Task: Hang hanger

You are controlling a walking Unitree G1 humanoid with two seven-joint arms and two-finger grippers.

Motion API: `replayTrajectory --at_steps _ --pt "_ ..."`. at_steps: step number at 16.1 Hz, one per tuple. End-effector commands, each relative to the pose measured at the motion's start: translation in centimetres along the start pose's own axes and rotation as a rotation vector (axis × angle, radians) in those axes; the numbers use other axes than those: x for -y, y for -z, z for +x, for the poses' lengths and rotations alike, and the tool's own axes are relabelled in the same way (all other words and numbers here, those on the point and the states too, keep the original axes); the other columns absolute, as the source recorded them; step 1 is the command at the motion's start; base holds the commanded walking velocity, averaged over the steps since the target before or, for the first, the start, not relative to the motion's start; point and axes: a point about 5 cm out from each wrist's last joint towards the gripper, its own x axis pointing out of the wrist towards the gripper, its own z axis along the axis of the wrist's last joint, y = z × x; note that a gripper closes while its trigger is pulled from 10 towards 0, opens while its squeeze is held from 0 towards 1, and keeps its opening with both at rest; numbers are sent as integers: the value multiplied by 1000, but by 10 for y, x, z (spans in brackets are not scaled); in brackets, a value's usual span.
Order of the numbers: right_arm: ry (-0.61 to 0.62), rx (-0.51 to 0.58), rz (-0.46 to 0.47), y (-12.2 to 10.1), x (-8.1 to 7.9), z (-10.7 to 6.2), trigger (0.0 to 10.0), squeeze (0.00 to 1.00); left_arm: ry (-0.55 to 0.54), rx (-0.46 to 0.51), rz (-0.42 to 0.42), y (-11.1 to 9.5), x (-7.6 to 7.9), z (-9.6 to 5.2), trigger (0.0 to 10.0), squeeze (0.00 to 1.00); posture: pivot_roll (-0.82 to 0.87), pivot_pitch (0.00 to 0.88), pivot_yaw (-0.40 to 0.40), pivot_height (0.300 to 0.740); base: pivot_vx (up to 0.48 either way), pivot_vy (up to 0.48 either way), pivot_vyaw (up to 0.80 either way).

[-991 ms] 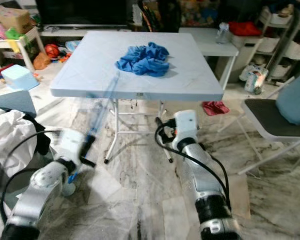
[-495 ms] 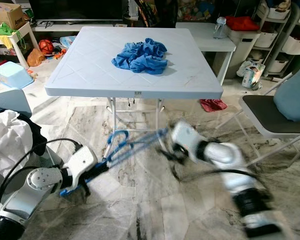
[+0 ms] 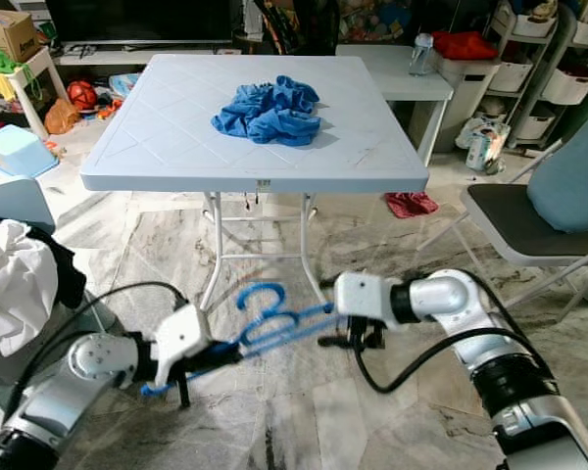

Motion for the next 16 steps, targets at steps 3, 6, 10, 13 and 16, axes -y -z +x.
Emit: replayTrajectory --at_steps 3,6,10,13,16 --pt "-143 -48 -44 -2 1 -4 0 0 16 26 31 -7 -1 0 10000 0 -51 0 -36 740 0 0 0" --pt "-211 -97 -56 -2 6 -9 0 0 34 -1 59 -4 0 0 10000 0 -52 0 -33 740 0 0 0" --pt "-249 -125 -76 -4 10 -7 0 0 48 -6 73 -4 2 1 10000 0 -50 0 -34 740 0 0 0" --pt "-287 -149 -94 -3 8 -4 0 0 54 -8 76 -3 4 3 10000 0 -49 0 -36 740 0 0 0" --pt "-292 -171 -96 -1 10 -6 0 0 54 -10 83 -3 5 3 10000 0 -50 0 -36 740 0 0 0"
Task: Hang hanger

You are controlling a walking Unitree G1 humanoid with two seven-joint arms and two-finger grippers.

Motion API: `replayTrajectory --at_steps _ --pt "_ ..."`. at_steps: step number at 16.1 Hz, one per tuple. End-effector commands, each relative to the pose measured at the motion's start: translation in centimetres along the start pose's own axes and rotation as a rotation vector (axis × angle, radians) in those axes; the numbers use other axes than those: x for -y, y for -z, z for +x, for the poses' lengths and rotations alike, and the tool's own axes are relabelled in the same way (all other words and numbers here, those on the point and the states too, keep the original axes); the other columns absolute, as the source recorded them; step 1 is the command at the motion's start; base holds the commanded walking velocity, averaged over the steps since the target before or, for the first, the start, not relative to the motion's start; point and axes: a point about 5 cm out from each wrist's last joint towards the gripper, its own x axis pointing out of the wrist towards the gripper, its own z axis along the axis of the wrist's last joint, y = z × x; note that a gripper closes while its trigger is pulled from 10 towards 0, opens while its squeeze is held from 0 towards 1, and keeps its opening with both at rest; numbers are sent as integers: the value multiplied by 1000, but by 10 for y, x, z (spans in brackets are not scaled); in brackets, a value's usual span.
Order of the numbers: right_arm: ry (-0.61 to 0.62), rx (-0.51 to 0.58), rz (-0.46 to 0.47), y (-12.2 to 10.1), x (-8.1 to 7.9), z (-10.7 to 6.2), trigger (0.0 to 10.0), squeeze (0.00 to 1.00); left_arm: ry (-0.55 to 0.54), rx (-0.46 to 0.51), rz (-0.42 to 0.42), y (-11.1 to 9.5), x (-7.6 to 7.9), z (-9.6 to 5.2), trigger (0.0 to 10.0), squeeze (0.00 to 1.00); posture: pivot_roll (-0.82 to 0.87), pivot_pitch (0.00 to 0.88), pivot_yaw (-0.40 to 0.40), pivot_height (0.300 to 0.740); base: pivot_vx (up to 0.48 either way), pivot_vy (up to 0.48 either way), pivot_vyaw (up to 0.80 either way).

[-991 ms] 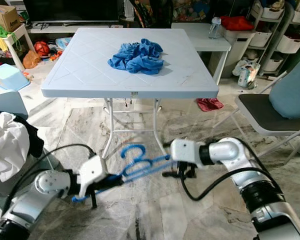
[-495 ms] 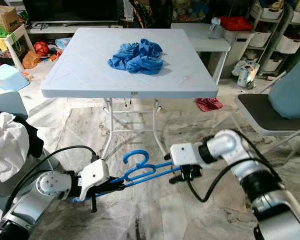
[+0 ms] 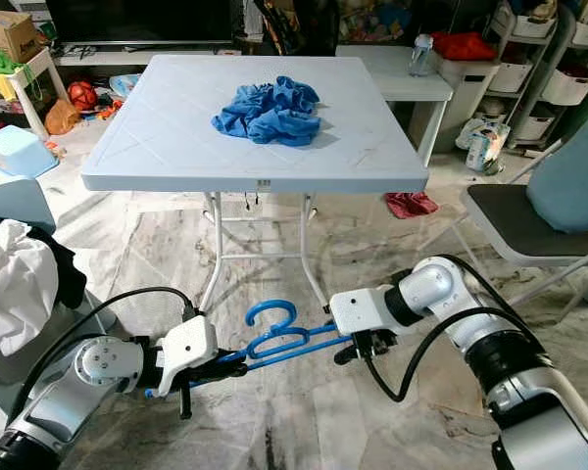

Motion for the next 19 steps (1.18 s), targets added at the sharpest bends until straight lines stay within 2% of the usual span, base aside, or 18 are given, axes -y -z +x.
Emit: replayTrajectory --at_steps 1,5,14,15,16,18,19 --pt "-9 -38 -23 0 5 -8 0 0 5 -3 24 -1 -1 0 10000 0 -50 0 -36 740 0 0 0" --pt "-9 -139 -35 10 7 -13 0 0 10 -9 33 -1 0 2 10000 0 -51 0 -39 740 0 0 0" --pt "-10 -182 -24 17 9 -16 0 0 5 -24 41 3 0 1 10000 0 -46 0 -45 740 0 0 0" --pt "-12 -180 -18 18 8 -16 0 0 9 -35 22 6 1 1 10000 0 -46 0 -45 740 0 0 0" --pt "-9 -176 -10 19 7 -14 0 0 -4 -58 13 10 1 1 10000 1000 -44 0 -48 740 0 0 0" --pt "17 -179 17 24 5 -10 0 0 -28 -57 2 16 1 1 10000 1000 -41 0 -52 740 0 0 0" --pt "37 -179 38 27 3 -7 0 0 -92 -32 16 15 -1 1 10000 1000 -40 0 -55 740 0 0 0"
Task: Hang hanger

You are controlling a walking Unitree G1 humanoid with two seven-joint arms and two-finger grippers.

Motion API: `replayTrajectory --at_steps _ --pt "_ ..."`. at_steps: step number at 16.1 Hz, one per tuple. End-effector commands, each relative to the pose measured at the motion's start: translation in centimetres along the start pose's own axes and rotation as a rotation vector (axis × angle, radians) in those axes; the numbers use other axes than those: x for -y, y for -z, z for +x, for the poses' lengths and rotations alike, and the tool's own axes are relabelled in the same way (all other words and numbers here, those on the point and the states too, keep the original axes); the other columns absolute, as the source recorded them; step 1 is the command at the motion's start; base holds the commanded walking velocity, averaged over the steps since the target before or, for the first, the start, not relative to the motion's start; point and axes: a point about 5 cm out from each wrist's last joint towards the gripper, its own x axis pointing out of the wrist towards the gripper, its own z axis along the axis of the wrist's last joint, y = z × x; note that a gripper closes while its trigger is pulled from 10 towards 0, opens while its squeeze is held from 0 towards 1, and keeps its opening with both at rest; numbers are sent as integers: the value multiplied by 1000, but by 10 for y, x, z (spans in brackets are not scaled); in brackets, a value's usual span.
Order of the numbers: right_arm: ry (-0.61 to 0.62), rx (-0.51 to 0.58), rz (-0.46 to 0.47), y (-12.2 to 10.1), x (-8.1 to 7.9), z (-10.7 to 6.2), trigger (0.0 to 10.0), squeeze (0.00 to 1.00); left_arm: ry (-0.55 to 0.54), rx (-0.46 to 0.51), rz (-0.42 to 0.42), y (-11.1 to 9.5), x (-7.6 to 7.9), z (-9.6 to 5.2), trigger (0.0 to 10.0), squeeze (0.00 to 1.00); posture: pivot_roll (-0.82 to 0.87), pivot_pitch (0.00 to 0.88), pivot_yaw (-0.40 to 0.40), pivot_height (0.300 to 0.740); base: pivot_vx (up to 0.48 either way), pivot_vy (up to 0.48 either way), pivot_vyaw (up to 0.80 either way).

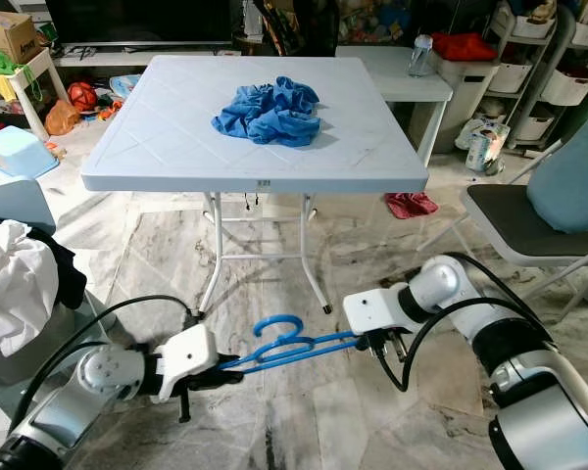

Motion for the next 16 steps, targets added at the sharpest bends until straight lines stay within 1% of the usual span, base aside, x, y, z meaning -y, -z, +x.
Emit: replayTrajectory --at_steps 1,2,4,6,7,8,9,11,12,13,14,15,16 --pt "36 -1 16 2 2 -1 0 0 -56 21 18 -2 -5 -2 10000 1000 -40 0 -55 740 0 0 0" --pt "136 36 131 9 -4 10 0 0 -267 93 -13 -4 -17 -5 10000 1000 -23 0 -79 740 0 0 0" --pt "191 58 221 15 -12 22 0 0 -414 142 -54 -4 -24 -7 10000 1000 -11 0 -93 740 0 0 0" --pt "221 78 298 19 -22 35 0 0 -499 176 -111 -2 -27 -6 10000 1000 8 0 -116 740 0 0 0" --pt "237 92 369 22 -32 46 0 0 -560 192 -153 0 -31 -3 10000 1000 14 0 -130 740 0 0 0" --pt "232 82 400 24 -37 51 0 0 -574 190 -152 1 -34 1 10000 1000 1 0 -141 740 0 0 0" --pt "228 72 398 25 -38 51 0 0 -577 186 -150 1 -36 2 10000 1000 0 0 -144 740 0 0 0" --pt "237 105 410 22 -34 46 0 0 -589 188 -135 -2 -44 2 10000 1000 -22 0 -133 740 0 0 0" --pt "265 62 402 25 -33 49 0 0 -618 184 -138 1 -48 0 10000 1000 -19 0 -114 740 0 0 0" --pt "272 62 400 25 -33 49 0 0 -626 188 -145 1 -49 -1 10000 1000 -22 0 -100 740 0 0 0" --pt "308 111 427 19 -28 53 0 0 -667 199 -175 4 -49 -3 10000 1000 -29 0 -81 740 0 0 0" --pt "341 135 438 15 -25 55 0 0 -708 206 -212 8 -49 -5 10000 1000 -42 0 -61 740 0 0 0" --pt "353 133 436 14 -24 56 0 0 -723 209 -225 10 -50 -5 10000 1000 -48 0 -59 740 0 0 0"
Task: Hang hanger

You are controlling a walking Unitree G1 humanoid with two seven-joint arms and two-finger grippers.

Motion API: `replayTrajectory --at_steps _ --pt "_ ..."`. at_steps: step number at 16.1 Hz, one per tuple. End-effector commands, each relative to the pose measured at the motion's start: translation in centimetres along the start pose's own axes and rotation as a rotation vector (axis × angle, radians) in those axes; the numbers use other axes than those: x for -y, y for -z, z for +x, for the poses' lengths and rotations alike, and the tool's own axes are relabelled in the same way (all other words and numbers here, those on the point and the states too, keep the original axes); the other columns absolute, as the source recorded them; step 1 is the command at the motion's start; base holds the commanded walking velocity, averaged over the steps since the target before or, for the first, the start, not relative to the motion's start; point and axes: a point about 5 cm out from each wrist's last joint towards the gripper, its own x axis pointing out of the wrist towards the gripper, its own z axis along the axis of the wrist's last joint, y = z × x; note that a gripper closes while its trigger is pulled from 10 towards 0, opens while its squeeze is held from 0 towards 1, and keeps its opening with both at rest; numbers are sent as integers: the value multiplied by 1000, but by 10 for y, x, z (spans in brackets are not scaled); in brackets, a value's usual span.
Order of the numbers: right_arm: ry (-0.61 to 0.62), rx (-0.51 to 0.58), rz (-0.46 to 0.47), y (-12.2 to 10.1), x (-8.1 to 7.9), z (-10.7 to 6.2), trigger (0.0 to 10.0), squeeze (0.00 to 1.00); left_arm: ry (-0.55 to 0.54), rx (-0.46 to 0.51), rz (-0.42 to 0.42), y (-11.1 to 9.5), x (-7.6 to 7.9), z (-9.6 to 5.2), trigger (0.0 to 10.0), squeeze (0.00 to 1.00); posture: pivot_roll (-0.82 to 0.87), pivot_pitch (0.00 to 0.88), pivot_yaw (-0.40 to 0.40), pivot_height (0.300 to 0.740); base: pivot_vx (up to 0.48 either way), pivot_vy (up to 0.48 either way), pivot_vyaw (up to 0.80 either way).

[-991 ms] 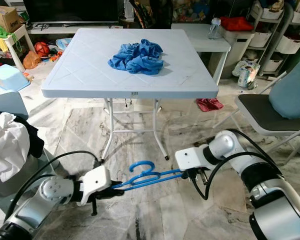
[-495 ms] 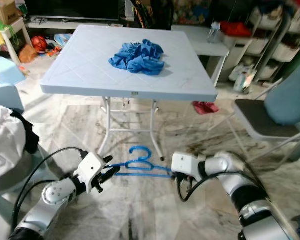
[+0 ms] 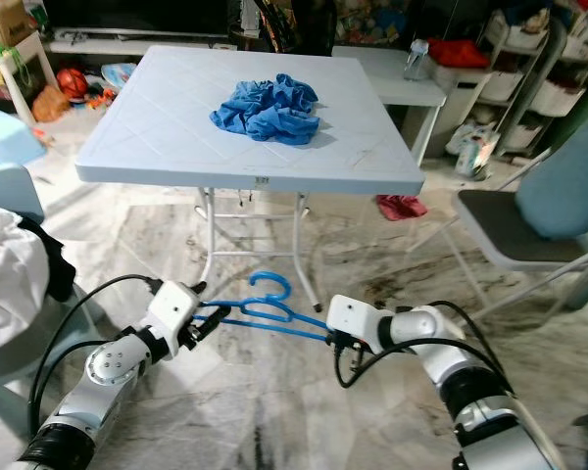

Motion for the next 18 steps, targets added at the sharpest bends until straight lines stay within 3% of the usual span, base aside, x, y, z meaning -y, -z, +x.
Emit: replayTrajectory --at_steps 1,3,4,6,9,11,15,16,18 --pt "54 -23 65 12 1 -5 0 0 -141 51 -82 -3 -16 -3 10000 1000 -64 0 -44 740 0 0 0" --pt "98 -7 101 12 0 -3 0 0 -170 68 -107 -3 -17 -3 10000 1000 -65 0 -43 740 0 0 0" --pt "167 -29 154 19 -3 0 0 0 -209 121 -84 -12 -18 -1 10000 1000 -68 0 -41 740 0 0 0" --pt "175 -46 160 24 -7 1 0 0 -249 159 -79 -22 -25 0 10000 1000 -69 0 -41 740 0 0 0" --pt "169 -17 106 21 -9 -1 0 0 -102 156 -80 -24 -20 -1 10000 1000 -73 0 -37 740 0 0 0" --pt "178 -15 50 16 0 -6 0 0 83 60 46 -9 -8 -8 10000 1000 -74 0 -36 740 0 0 0" --pt "148 -30 -107 7 16 -18 0 0 357 -62 119 13 16 -24 10000 1000 -80 0 -33 740 0 0 0" --pt "190 -56 -117 5 25 -22 0 0 323 -49 140 12 15 -22 10000 1000 -82 0 -36 740 0 0 0" --pt "219 -58 -87 6 27 -21 0 0 242 -4 97 5 10 -18 10000 1000 -82 0 -39 740 0 0 0"
